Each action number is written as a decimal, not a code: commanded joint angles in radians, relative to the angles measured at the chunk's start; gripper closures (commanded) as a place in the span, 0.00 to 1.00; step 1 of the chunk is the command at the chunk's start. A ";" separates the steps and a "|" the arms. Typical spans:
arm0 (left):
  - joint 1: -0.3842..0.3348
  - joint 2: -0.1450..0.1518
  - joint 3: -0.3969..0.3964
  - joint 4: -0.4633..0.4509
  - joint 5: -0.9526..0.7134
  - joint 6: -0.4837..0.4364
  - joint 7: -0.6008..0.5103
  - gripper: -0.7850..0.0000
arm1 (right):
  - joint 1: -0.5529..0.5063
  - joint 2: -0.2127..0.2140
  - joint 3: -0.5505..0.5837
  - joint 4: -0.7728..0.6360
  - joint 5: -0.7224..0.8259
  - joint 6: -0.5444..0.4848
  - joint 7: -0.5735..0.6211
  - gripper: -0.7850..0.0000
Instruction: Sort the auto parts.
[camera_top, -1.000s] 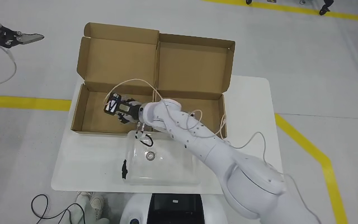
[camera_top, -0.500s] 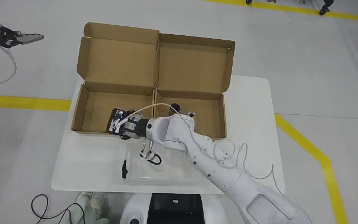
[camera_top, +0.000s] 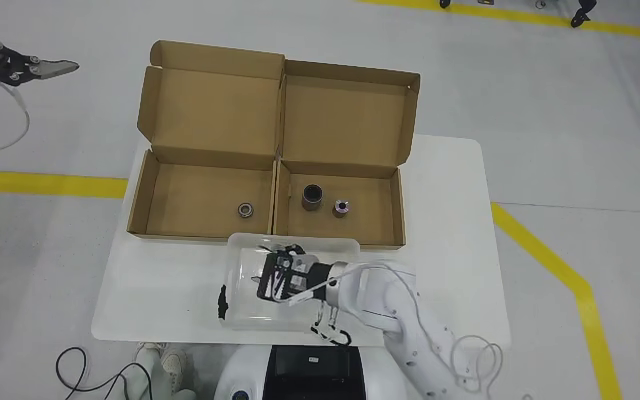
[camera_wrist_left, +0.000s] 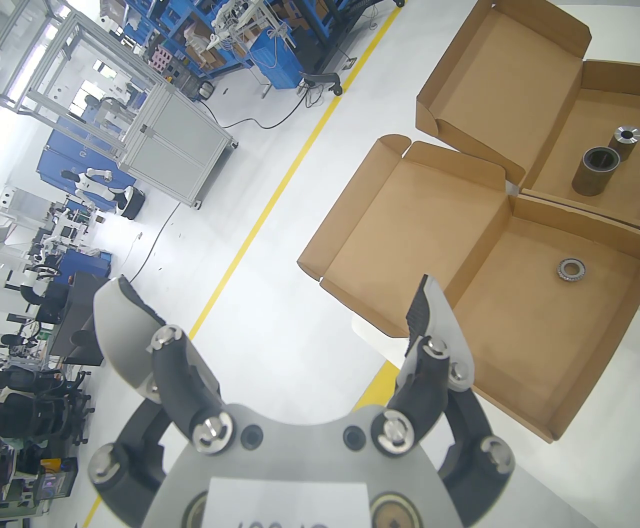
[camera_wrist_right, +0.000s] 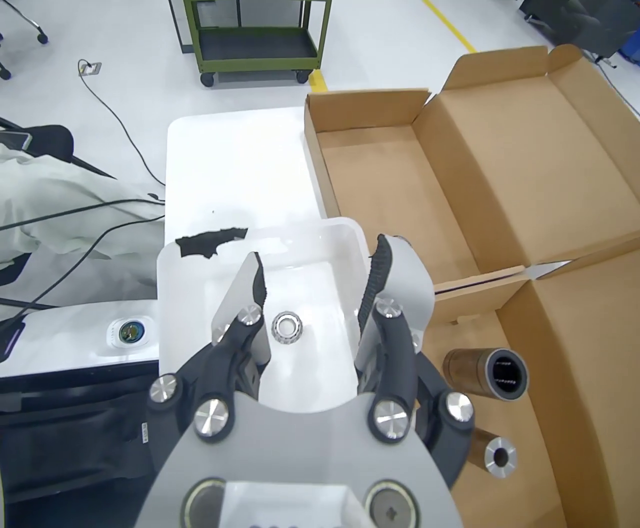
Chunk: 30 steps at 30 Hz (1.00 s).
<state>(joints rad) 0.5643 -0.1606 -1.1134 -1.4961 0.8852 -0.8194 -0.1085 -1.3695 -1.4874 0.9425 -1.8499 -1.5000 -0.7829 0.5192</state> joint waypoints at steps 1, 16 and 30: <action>0.000 0.000 0.000 0.000 0.000 0.000 0.000 0.00 | -0.006 0.005 -0.001 0.011 -0.018 -0.004 0.000 0.54; 0.000 0.000 0.000 0.000 0.000 0.000 0.000 0.00 | 0.039 0.012 -0.118 0.197 -0.159 0.070 -0.024 0.55; 0.000 0.000 0.000 0.000 0.000 0.000 0.000 0.00 | 0.093 0.005 -0.196 0.303 -0.220 0.159 -0.058 0.53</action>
<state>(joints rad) 0.5643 -0.1606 -1.1134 -1.4961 0.8852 -0.8194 -0.1085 -1.2804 -1.4821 0.7497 -1.5552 -1.7184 -0.6272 0.4640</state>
